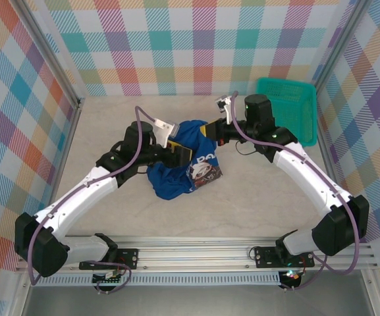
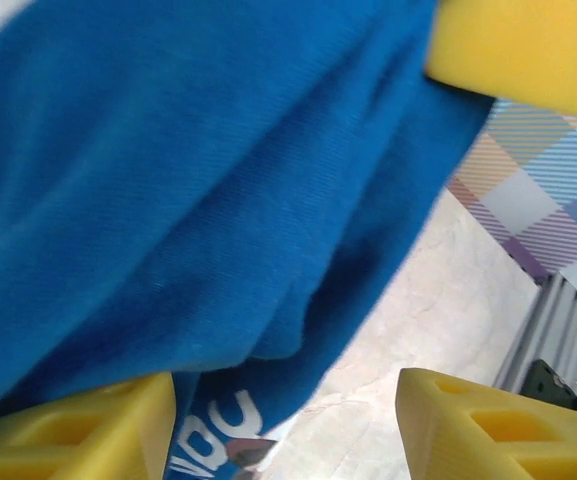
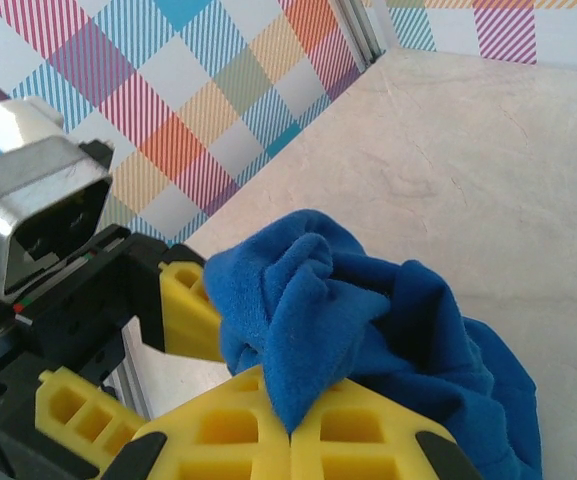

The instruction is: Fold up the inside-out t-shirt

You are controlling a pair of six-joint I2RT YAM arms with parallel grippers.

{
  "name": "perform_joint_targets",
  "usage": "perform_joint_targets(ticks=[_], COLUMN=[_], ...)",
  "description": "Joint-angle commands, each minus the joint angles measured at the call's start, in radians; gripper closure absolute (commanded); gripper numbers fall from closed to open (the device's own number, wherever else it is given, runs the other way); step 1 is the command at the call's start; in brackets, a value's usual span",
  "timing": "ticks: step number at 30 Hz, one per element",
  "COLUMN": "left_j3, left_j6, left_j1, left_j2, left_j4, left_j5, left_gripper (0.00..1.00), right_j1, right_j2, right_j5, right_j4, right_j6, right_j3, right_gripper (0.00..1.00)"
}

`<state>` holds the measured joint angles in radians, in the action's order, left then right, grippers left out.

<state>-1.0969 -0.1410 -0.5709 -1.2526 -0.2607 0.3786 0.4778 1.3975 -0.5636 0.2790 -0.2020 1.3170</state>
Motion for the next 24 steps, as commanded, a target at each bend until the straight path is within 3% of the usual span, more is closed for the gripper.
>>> perform_joint_targets(ticks=[1, 5, 12, 15, 17, 19, 20, 22, 24], left_j3=[-0.067, -0.108, -0.123, -0.133, -0.145, -0.167, -0.181, -0.211, -0.240], left_j6=[0.007, 0.009, 0.011, -0.018, -0.060, -0.116, -0.142, -0.196, -0.224], left_j1=[0.012, 0.011, 0.013, 0.013, 0.014, 0.020, 0.025, 0.038, 0.042], left_j2=[-0.035, -0.076, -0.090, -0.070, -0.049, -0.035, -0.033, -0.038, -0.043], left_j4=[0.015, 0.026, 0.020, 0.026, 0.021, -0.008, -0.042, -0.099, -0.154], left_j5=[0.018, 0.050, 0.089, 0.133, 0.156, 0.162, 0.167, 0.172, 0.161], left_gripper=[0.38, 0.44, 0.78, 0.94, 1.00, 1.00, 1.00, 1.00, 1.00], right_j1=[-0.003, -0.003, -0.002, -0.001, 0.009, 0.039, 0.059, 0.110, 0.142], right_j2=[-0.005, -0.005, -0.002, 0.006, 0.013, 0.016, 0.009, -0.037, -0.102], right_j5=[-0.038, -0.042, -0.001, 0.129, 0.324, 0.539, 0.600, 0.646, 0.571], right_j4=[-0.025, -0.029, -0.013, 0.058, 0.142, 0.222, 0.233, 0.186, 0.102], right_j6=[-0.012, -0.016, 0.004, 0.059, 0.107, 0.169, 0.200, 0.281, 0.358], right_j3=[0.036, 0.031, 0.031, 0.039, 0.050, 0.061, 0.058, 0.008, -0.066], right_gripper=[1.00, 1.00, 1.00, 0.98, 0.89, 0.71, 0.66, 0.58, 0.53])
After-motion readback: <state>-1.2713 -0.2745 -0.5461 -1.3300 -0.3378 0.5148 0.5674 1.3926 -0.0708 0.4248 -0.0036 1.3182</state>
